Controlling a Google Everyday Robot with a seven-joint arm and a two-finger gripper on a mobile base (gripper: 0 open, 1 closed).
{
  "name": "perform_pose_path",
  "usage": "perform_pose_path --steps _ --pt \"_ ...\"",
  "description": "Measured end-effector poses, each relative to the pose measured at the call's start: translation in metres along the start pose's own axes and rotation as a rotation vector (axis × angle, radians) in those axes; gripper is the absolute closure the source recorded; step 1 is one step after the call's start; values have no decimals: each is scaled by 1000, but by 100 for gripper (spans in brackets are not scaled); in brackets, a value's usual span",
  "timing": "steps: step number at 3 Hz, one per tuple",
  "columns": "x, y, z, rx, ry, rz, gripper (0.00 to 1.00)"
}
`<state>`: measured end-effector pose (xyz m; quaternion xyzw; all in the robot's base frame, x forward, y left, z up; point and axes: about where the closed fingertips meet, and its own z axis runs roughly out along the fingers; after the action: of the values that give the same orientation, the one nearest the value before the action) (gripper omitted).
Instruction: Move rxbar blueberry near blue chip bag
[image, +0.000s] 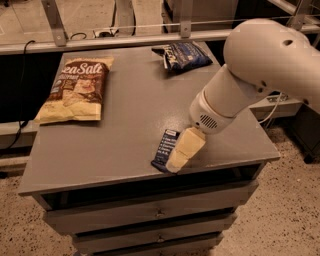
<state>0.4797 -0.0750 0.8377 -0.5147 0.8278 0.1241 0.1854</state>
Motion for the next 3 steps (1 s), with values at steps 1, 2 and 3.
perform_pose_path --steps 1,2,3 --pt "-6 13 21 -31 -5 9 0" --pt "-10 23 33 -46 -15 11 18" --pt "-15 28 36 -52 -28 6 40"
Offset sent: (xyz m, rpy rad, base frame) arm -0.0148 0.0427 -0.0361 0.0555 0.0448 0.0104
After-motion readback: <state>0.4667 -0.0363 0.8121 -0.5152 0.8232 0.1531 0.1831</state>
